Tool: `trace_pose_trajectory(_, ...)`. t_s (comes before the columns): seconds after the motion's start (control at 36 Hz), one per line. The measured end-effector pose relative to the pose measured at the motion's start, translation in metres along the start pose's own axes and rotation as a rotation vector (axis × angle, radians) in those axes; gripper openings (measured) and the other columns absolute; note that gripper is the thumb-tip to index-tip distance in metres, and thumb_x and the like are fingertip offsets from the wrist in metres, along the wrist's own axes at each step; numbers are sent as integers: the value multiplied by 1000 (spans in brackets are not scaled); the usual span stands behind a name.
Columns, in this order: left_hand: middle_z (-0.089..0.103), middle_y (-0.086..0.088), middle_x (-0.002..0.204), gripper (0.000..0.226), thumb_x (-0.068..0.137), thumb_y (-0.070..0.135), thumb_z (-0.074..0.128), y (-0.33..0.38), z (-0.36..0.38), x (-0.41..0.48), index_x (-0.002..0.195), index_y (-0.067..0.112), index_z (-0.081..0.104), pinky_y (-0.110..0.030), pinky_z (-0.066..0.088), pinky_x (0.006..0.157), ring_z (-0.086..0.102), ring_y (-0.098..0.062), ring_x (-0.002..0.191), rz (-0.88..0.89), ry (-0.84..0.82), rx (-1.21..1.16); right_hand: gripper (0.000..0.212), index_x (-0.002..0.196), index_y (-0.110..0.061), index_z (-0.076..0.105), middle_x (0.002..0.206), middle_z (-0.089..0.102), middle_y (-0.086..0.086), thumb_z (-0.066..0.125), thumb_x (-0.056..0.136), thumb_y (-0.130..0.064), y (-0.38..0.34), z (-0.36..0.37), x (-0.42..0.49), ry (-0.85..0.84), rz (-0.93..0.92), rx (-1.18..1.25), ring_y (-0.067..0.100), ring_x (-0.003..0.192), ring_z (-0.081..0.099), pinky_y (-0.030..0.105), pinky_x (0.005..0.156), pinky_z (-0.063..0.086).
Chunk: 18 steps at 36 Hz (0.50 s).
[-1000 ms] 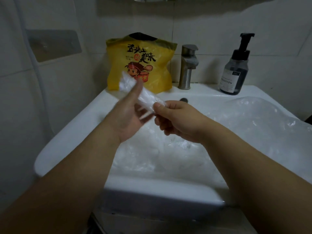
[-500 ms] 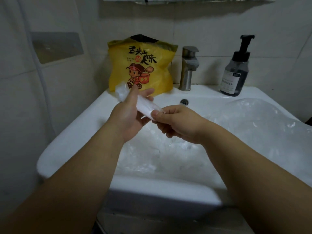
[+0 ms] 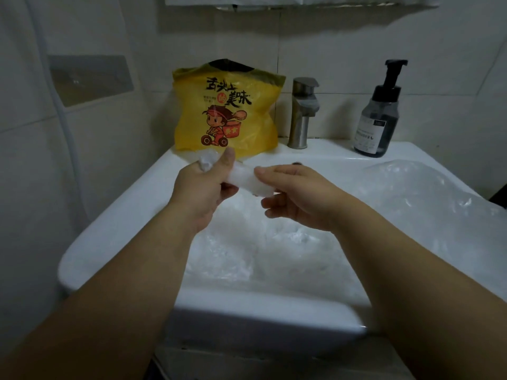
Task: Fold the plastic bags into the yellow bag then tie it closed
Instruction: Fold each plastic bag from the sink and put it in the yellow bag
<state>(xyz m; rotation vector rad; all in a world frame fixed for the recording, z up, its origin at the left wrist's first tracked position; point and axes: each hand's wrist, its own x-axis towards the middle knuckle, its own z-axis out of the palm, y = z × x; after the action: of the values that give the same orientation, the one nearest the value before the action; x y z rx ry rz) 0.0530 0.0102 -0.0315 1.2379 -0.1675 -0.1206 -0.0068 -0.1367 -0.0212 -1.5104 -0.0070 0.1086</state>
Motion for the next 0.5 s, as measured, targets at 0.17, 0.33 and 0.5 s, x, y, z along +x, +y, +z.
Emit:
trace_pose_trajectory(0.17,66,-7,97,42,91,40,56,3,2,-3,108,2,58,-17,53,58,66,-14,83,-18,-27,-14,9,94,4,63,76,57,11,59,90,-3,-2,-2,-1,61,-52,-5,8,52,54,18,53,51)
trace_pose_trajectory(0.33,60,0,86,28,95,39,54,3,-1,-3,98,11,61,-17,51,57,57,-8,72,-21,-77,119,7,86,1,63,70,56,9,58,91,-2,-5,-12,-3,149,-82,20,12,55,50,18,51,49)
trace_pose_trajectory(0.5,65,-2,73,23,94,24,60,1,-8,-4,78,8,65,-16,53,58,63,-4,62,71,-97,345,9,83,-1,61,68,55,9,57,90,0,-6,-20,-3,193,-82,-5,12,55,49,18,49,47)
